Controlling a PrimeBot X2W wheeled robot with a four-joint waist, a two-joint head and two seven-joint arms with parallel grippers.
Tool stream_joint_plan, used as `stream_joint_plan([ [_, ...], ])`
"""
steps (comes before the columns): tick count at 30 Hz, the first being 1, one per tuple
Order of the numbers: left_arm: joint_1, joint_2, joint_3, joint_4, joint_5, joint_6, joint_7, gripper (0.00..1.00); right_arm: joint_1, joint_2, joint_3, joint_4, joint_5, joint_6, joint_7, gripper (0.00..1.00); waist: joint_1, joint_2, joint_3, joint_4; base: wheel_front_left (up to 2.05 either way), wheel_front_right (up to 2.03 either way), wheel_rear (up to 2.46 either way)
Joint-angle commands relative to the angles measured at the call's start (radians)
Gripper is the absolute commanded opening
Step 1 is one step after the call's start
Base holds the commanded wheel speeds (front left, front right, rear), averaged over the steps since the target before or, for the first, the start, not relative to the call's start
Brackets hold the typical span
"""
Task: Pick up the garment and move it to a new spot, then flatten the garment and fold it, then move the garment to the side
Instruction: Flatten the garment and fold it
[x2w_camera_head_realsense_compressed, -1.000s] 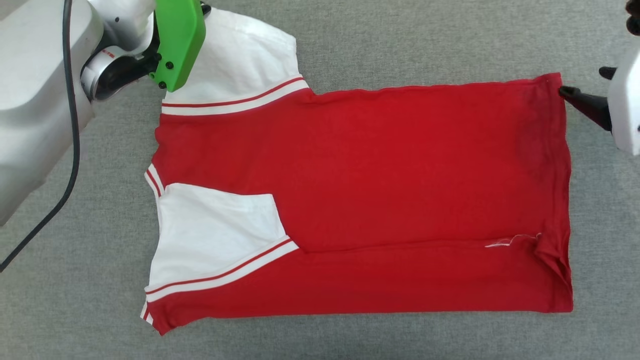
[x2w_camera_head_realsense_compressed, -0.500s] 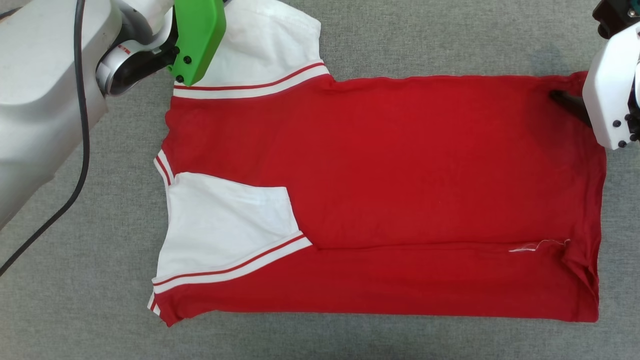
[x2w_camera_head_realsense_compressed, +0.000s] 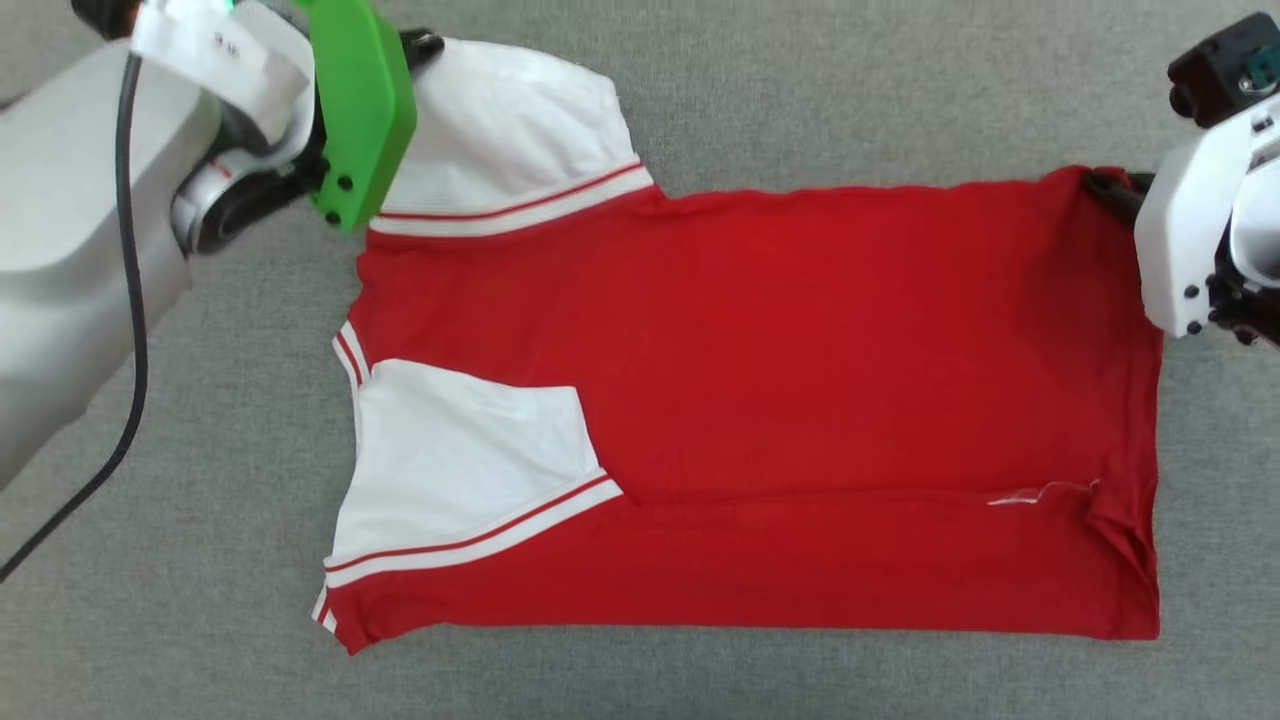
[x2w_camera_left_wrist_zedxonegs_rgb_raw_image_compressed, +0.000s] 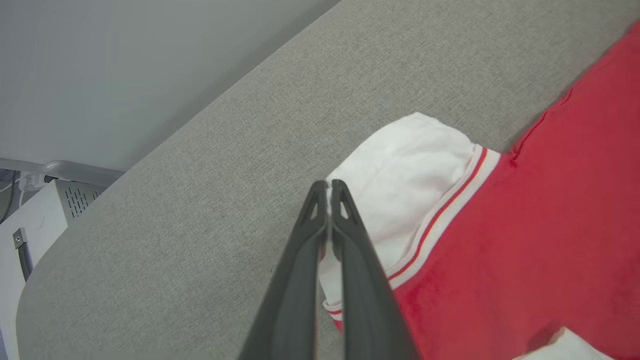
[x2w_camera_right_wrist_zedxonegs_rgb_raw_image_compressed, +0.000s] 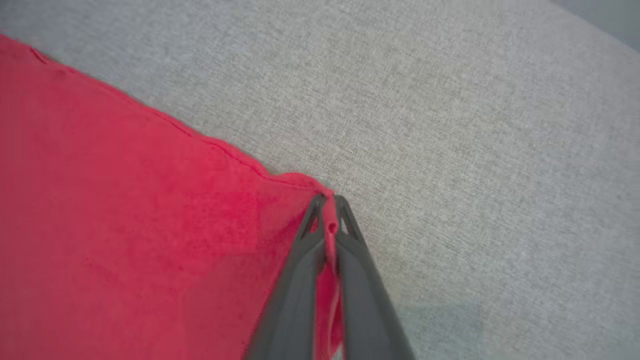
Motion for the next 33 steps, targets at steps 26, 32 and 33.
stream_joint_plan([
  [26, 0.602, 0.290, -0.005, -0.419, -0.057, 0.160, -0.100, 0.00, 0.646, -0.071, -0.226, -0.253, 0.055, -0.001, -0.161, 0.00, 0.0000, 0.0000, -0.299, 0.032, 0.00, 0.00, 0.00],
  [32, 0.710, 0.275, -0.005, -0.428, -0.078, 0.193, -0.131, 0.00, 0.769, -0.039, -0.291, -0.291, 0.036, -0.001, -0.130, 0.00, 0.0000, 0.0000, -0.269, 0.030, 0.00, 0.00, 0.00],
  [33, 0.720, 0.269, -0.005, -0.422, -0.079, 0.196, -0.134, 0.00, 0.779, -0.031, -0.295, -0.294, 0.031, -0.001, -0.124, 0.00, 0.0000, 0.0000, -0.263, 0.027, 0.00, 0.00, 0.00],
])
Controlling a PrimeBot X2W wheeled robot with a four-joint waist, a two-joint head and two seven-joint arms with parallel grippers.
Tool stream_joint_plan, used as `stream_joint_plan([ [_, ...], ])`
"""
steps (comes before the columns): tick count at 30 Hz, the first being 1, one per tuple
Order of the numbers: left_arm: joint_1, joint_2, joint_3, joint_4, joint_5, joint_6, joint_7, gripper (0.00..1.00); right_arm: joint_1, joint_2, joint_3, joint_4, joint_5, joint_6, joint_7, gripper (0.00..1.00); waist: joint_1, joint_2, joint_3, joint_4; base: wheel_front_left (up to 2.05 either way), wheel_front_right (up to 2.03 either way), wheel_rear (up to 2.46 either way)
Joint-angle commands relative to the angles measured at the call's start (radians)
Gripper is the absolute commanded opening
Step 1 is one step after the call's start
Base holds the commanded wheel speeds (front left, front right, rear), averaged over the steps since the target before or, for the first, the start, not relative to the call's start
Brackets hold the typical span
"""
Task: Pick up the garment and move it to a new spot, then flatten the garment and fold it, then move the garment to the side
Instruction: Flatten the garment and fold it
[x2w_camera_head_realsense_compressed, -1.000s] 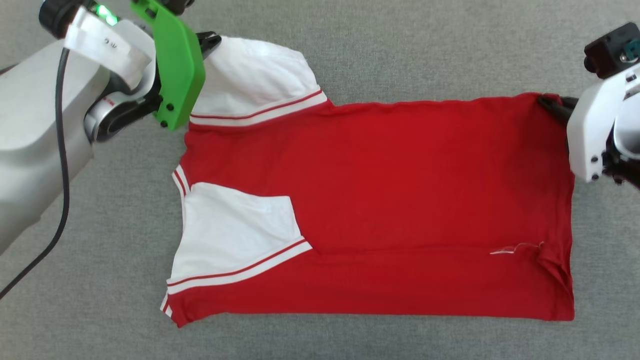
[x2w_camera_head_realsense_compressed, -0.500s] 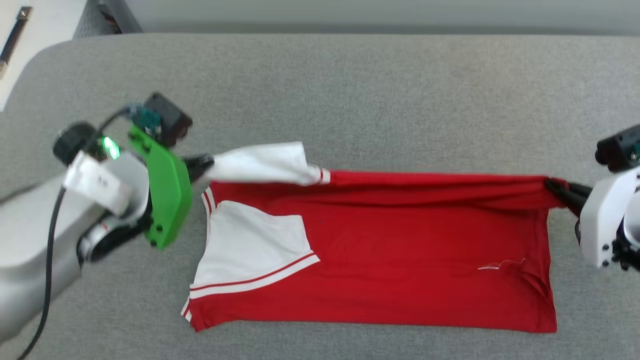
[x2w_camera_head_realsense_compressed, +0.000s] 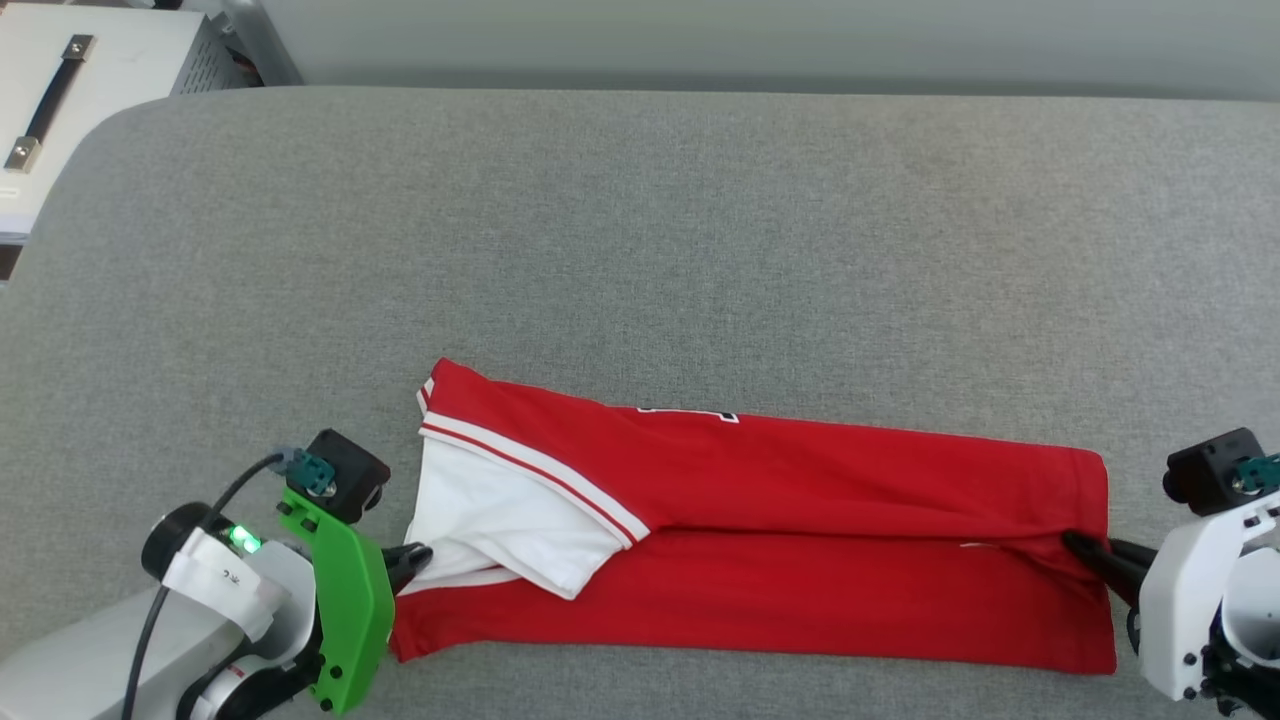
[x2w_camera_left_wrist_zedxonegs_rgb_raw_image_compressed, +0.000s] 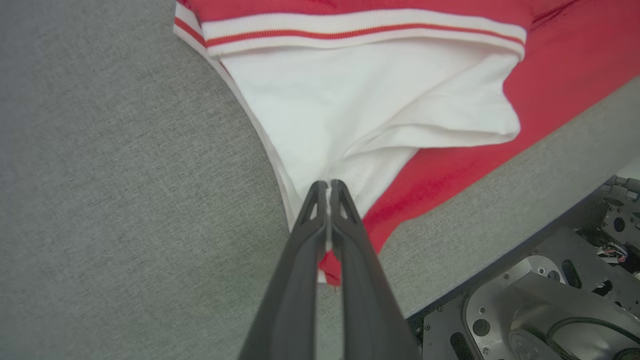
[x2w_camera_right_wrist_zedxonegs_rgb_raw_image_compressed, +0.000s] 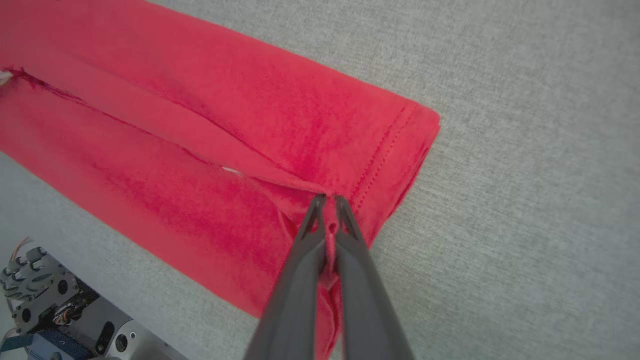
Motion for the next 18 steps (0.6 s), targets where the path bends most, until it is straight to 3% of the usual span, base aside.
stream_joint_plan([
  [1, 0.023, -0.016, 0.003, 0.017, -0.010, 0.007, -0.012, 0.00, 0.016, 0.017, -0.007, -0.003, -0.011, -0.001, 0.012, 0.00, 0.0001, 0.0000, 0.018, -0.005, 0.00, 0.00, 0.00],
  [6, 0.047, -0.064, 0.003, 0.092, -0.019, 0.000, -0.018, 0.00, 0.031, 0.079, -0.024, 0.033, -0.020, -0.001, 0.035, 0.00, 0.0001, 0.0000, 0.036, -0.010, 0.00, 0.00, 0.00],
  [7, 0.047, -0.070, 0.003, 0.105, -0.010, 0.002, -0.020, 0.16, 0.030, 0.087, -0.029, 0.037, -0.025, -0.001, 0.030, 0.31, 0.0001, 0.0000, 0.036, -0.011, 0.00, 0.00, 0.00],
  [8, 0.048, -0.078, 0.003, 0.120, 0.000, 0.005, -0.026, 0.73, 0.031, 0.098, -0.033, 0.039, -0.025, -0.001, 0.024, 1.00, 0.0001, 0.0000, 0.030, -0.011, 0.00, 0.00, 0.00],
  [9, 0.050, -0.081, 0.003, 0.128, 0.002, 0.009, -0.032, 1.00, 0.032, 0.105, -0.037, 0.036, -0.024, -0.001, 0.020, 1.00, 0.0001, 0.0000, 0.025, -0.013, 0.00, 0.00, 0.00],
  [14, 0.084, -0.076, 0.031, 0.115, 0.011, 0.047, -0.133, 1.00, 0.046, 0.120, -0.085, -0.029, -0.012, -0.001, -0.007, 1.00, 0.0001, 0.0000, -0.018, -0.025, 0.00, 0.00, 0.00],
  [18, 0.117, -0.068, 0.061, 0.090, 0.041, 0.116, -0.249, 1.00, 0.069, 0.119, -0.163, -0.098, 0.014, -0.001, -0.010, 1.00, 0.0001, 0.0000, -0.053, -0.026, 0.00, 0.00, 0.00],
])
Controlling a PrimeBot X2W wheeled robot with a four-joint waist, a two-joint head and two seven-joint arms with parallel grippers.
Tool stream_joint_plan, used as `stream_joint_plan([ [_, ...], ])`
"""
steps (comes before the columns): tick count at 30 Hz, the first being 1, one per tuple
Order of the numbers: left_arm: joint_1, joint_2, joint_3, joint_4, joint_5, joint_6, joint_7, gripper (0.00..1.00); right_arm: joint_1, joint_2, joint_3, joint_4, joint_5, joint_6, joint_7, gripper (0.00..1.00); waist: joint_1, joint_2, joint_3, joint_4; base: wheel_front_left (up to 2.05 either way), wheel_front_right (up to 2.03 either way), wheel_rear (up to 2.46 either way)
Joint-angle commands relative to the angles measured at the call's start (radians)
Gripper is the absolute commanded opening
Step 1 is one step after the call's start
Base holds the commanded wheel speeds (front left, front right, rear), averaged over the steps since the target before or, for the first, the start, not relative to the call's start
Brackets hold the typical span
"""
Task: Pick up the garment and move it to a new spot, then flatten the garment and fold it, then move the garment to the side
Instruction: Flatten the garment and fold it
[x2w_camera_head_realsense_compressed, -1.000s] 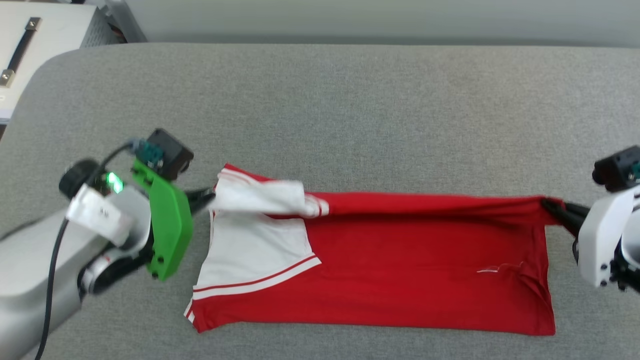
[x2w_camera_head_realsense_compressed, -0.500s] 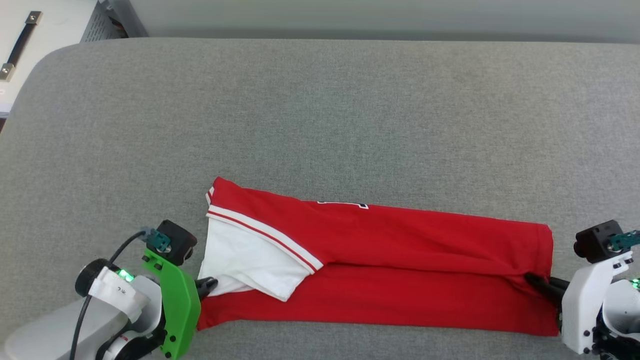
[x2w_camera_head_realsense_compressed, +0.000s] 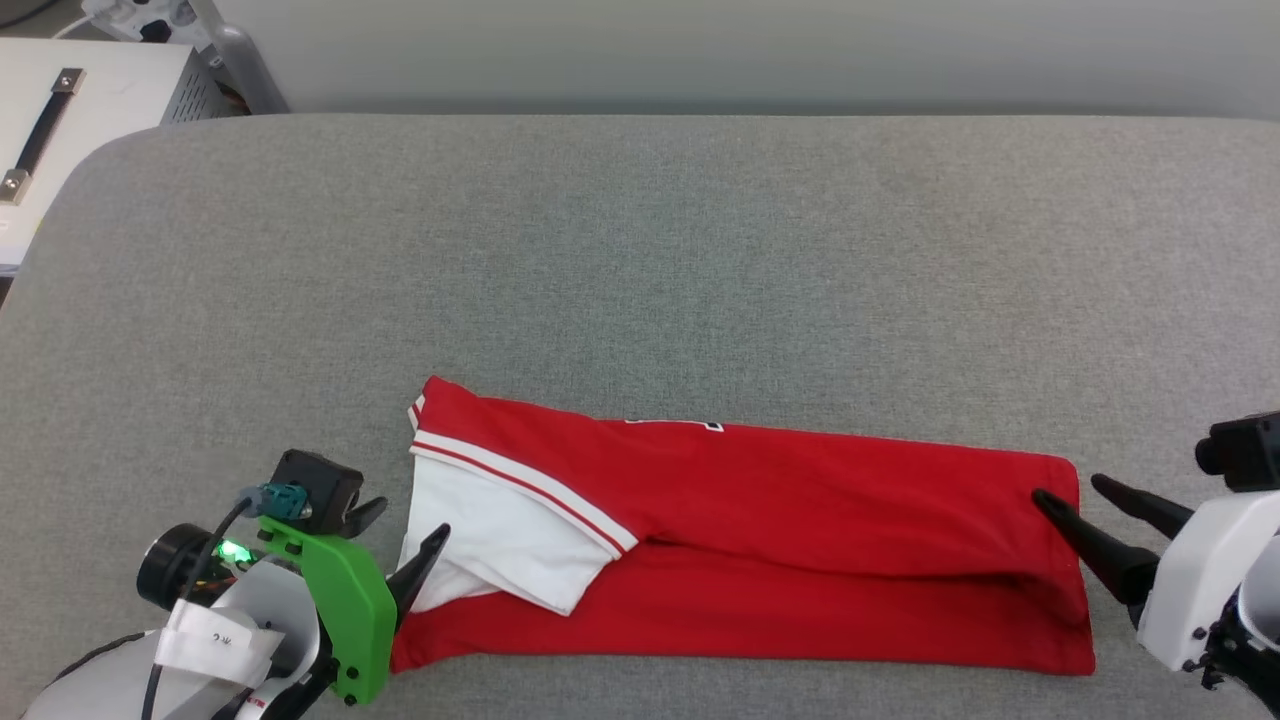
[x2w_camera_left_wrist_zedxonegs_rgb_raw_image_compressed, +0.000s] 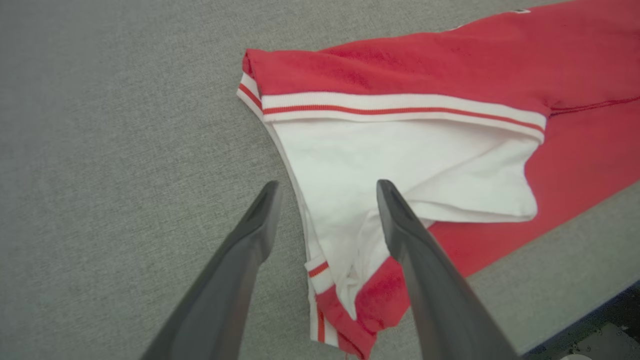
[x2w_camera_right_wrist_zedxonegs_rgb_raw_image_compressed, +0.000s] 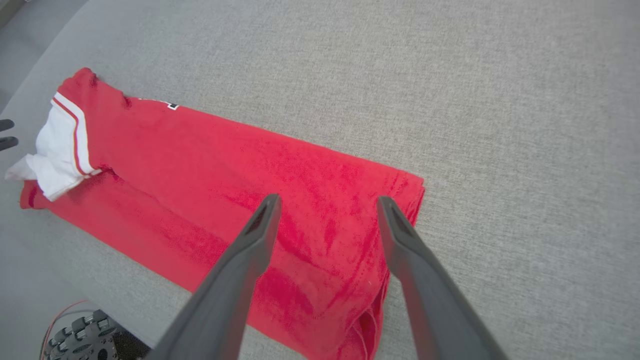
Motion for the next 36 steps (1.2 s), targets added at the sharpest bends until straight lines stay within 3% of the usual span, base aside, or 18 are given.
stream_joint_plan([
  [1, 0.023, 0.004, 0.014, -0.008, 0.015, 0.027, -0.039, 1.00, 0.014, -0.002, -0.028, -0.022, 0.017, -0.001, 0.000, 1.00, 0.0001, 0.0000, -0.028, -0.003, 0.00, 0.00, 0.00],
  [8, 0.081, -0.026, 0.117, -0.030, 0.024, 0.164, -0.239, 1.00, 0.042, -0.018, -0.175, -0.075, 0.021, -0.001, 0.071, 1.00, 0.0001, 0.0000, -0.046, 0.012, 0.00, 0.00, 0.00],
  [14, 0.137, -0.084, 0.260, -0.046, 0.107, 0.248, -0.271, 1.00, 0.078, -0.012, -0.212, -0.020, 0.042, -0.001, 0.228, 1.00, 0.0001, 0.0000, -0.034, 0.033, 0.00, 0.00, 0.00],
  [18, 0.211, -0.143, 0.399, -0.069, 0.224, 0.272, -0.272, 1.00, 0.081, 0.003, -0.203, 0.026, 0.049, -0.001, 0.293, 1.00, 0.0001, 0.0000, -0.011, 0.049, 0.00, 0.00, 0.00],
  [25, 0.331, -0.283, 0.605, -0.072, 0.389, 0.215, -0.272, 1.00, 0.033, 0.046, -0.185, 0.113, 0.048, -0.001, 0.285, 1.00, 0.0001, 0.0000, 0.042, 0.090, 0.00, 0.00, 0.00],
  [36, 0.457, -0.501, 0.880, -0.029, 0.598, 0.064, -0.272, 1.00, -0.016, 0.073, -0.100, 0.183, 0.124, -0.001, 0.253, 1.00, 0.0001, 0.0000, 0.081, 0.123, 0.00, 0.00, 0.00],
])
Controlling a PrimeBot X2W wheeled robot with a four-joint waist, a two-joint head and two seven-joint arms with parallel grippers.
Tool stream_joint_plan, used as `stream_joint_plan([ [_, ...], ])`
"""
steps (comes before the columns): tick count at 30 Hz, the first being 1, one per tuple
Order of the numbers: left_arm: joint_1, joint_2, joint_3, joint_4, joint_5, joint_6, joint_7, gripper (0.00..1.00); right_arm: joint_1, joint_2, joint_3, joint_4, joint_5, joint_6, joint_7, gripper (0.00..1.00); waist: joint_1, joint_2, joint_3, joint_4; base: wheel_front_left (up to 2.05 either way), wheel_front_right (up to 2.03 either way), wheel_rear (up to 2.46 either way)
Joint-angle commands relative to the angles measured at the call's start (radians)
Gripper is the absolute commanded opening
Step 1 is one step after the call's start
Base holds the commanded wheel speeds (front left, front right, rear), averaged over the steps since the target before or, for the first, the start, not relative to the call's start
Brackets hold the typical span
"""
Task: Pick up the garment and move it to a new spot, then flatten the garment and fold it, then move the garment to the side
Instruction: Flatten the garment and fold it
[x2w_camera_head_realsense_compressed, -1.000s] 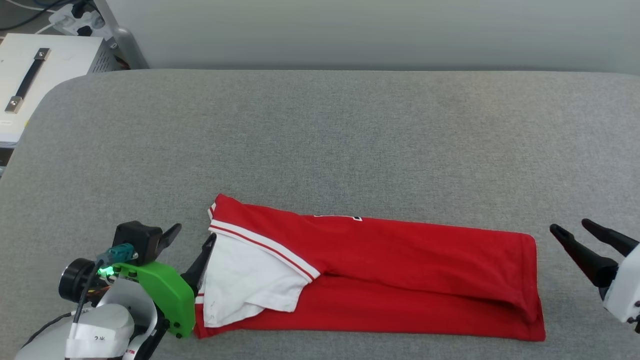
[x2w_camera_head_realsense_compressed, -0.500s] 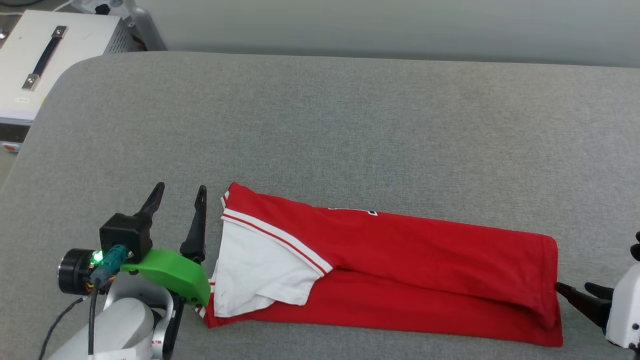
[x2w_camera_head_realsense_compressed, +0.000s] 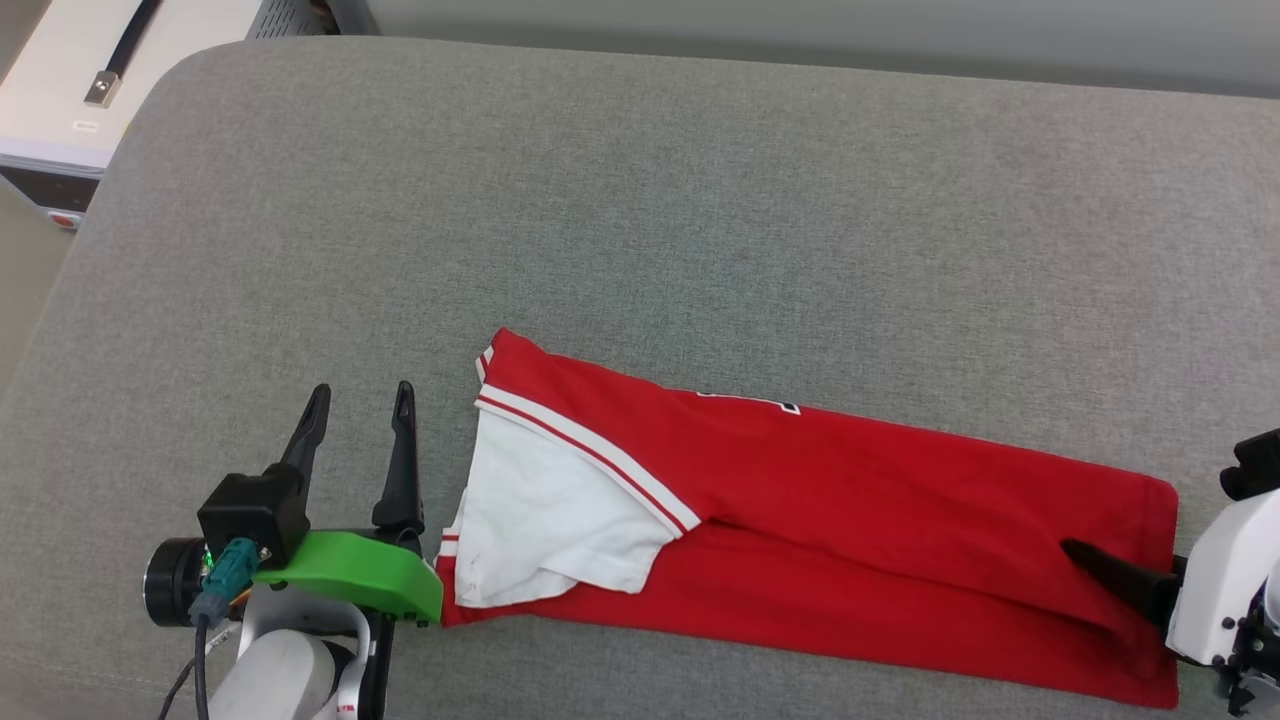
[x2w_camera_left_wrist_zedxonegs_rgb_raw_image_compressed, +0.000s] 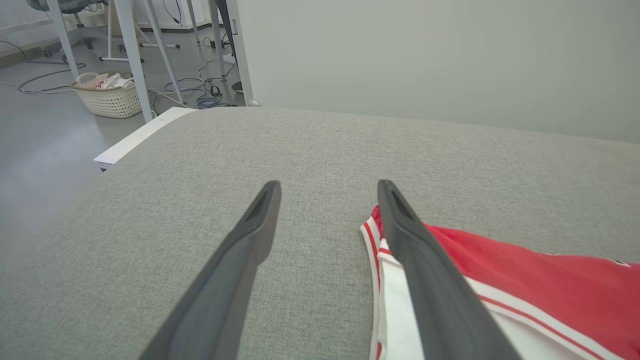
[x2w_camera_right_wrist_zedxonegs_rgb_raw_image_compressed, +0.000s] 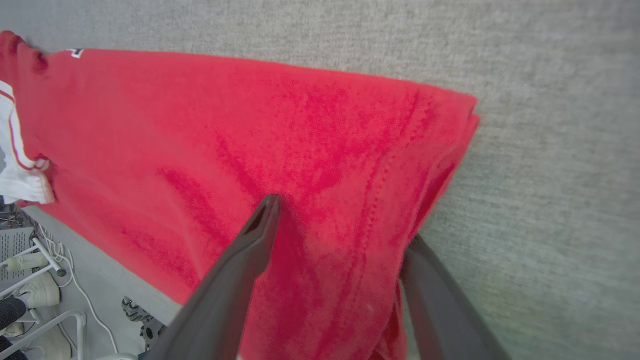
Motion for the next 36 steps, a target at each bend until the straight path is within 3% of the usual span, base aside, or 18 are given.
stream_joint_plan([
  [1, 0.016, -0.021, 0.024, 0.005, 0.032, -0.016, -0.006, 1.00, -0.006, 0.016, 0.031, 0.017, 0.011, -0.001, -0.004, 1.00, 0.0000, 0.0000, 0.007, 0.007, 0.00, 0.00, 0.00],
  [8, 0.045, -0.109, 0.139, 0.001, 0.170, -0.069, -0.006, 1.00, -0.029, 0.027, 0.111, 0.042, 0.043, -0.001, -0.032, 1.00, 0.0000, 0.0000, 0.017, 0.010, 0.00, 0.00, 0.00],
  [9, 0.049, -0.120, 0.152, 0.000, 0.197, -0.075, -0.006, 1.00, -0.033, 0.024, 0.124, 0.044, 0.041, -0.001, -0.041, 0.95, 0.0000, 0.0000, 0.018, 0.010, 0.00, 0.00, 0.00],
  [11, 0.060, -0.144, 0.171, 0.003, 0.227, -0.091, -0.006, 1.00, -0.043, 0.015, 0.144, 0.048, 0.035, -0.001, -0.067, 0.00, 0.0000, 0.0000, 0.021, 0.008, 0.00, 0.00, 0.00],
  [19, 0.101, -0.216, 0.257, -0.010, 0.346, -0.159, -0.006, 1.00, -0.058, -0.056, 0.141, 0.077, 0.061, -0.001, -0.175, 0.00, 0.0000, 0.0000, -0.008, -0.011, 0.00, 0.00, 0.00],
  [26, 0.140, -0.248, 0.303, -0.037, 0.393, -0.183, -0.006, 1.00, -0.024, -0.136, 0.071, 0.107, 0.068, -0.001, -0.206, 0.00, 0.0000, 0.0000, -0.042, -0.023, 0.00, 0.00, 0.00],
  [31, 0.161, -0.262, 0.322, -0.040, 0.415, -0.202, -0.006, 1.00, 0.018, -0.209, 0.019, 0.160, 0.012, -0.001, -0.206, 0.00, 0.0000, 0.0000, -0.064, -0.032, 0.00, 0.00, 0.00],
  [36, 0.181, -0.269, 0.334, -0.034, 0.434, -0.220, -0.006, 1.00, 0.044, -0.202, -0.030, 0.139, 0.048, -0.001, -0.186, 0.00, 0.0000, 0.0000, -0.086, -0.045, 0.00, 0.00, 0.00],
])
